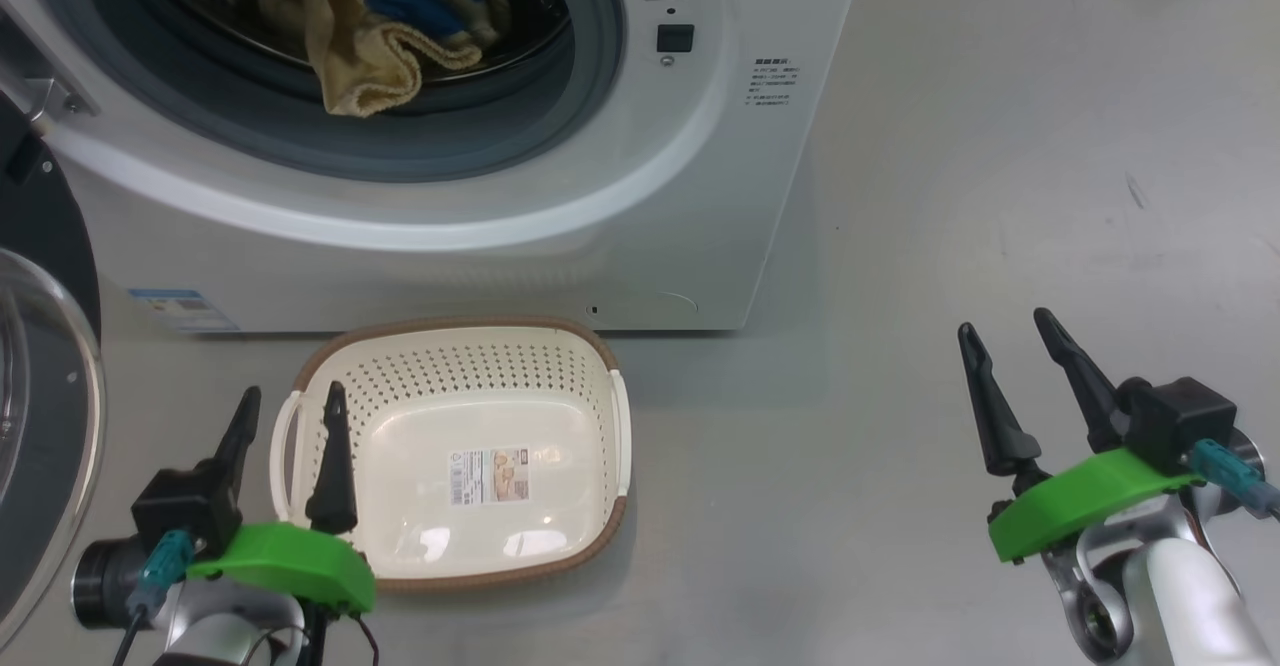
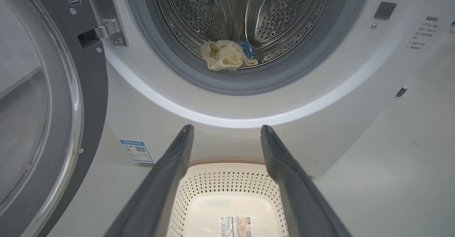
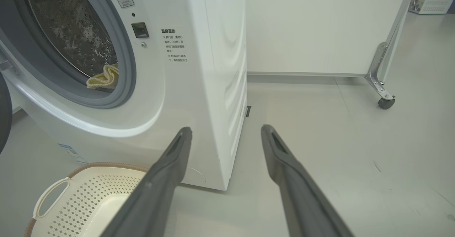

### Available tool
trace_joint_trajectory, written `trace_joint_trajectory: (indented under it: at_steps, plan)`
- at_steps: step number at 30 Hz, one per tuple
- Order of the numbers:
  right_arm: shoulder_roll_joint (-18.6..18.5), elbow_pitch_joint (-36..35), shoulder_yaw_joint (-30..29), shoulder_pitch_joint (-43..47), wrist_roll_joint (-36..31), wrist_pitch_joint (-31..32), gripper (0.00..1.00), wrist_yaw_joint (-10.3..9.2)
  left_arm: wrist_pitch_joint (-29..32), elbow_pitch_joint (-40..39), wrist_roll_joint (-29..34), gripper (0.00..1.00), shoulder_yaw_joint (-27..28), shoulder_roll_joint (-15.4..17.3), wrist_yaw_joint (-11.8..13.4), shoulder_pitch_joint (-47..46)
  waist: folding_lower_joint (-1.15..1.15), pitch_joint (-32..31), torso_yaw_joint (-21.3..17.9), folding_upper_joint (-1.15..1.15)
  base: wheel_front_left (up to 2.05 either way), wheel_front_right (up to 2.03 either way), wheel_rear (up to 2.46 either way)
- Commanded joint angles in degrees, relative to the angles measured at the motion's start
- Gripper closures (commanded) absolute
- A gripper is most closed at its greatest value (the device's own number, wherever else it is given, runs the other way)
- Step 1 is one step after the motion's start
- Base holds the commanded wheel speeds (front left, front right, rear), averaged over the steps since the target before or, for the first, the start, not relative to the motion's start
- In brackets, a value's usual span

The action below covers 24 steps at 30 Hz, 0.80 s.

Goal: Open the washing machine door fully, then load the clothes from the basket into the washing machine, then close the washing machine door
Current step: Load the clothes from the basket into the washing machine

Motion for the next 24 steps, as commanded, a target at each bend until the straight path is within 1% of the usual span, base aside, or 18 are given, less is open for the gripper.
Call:
trace_joint_trajectory:
  at_steps: [1,8,16,21,24]
  plan:
    - [-0.53,-1.93,1.44,-0.18,0.31,0.13,0.00,0.21,-0.20,-1.23,-0.19,0.00,2.18,1.43,4.36,-1.34,0.00,-0.01,0.00,0.00,0.00,0.00,0.00]
    - [-0.53,-2.34,2.03,-0.80,0.54,0.10,0.00,0.21,0.35,-0.45,-0.20,0.00,1.96,1.53,3.93,-3.24,0.00,1.48,-0.31,0.00,0.00,0.00,0.00]
    - [-0.53,-2.37,3.25,-2.40,1.08,-0.49,0.00,0.21,1.47,2.18,-0.30,0.00,2.09,1.79,2.29,-8.56,0.00,4.90,-1.44,0.00,0.00,0.00,0.00]
    - [-0.53,-1.67,4.24,-4.06,2.20,-1.41,0.00,0.21,2.39,5.65,-0.49,0.00,2.19,1.71,0.07,-14.72,0.00,8.11,-2.93,0.00,0.00,0.00,0.00]
    - [-0.53,-0.94,5.18,-5.15,3.06,-2.17,0.00,0.21,3.23,8.66,-0.70,0.00,2.30,1.98,-1.76,-18.98,0.00,9.99,-4.28,0.00,0.00,0.00,0.00]
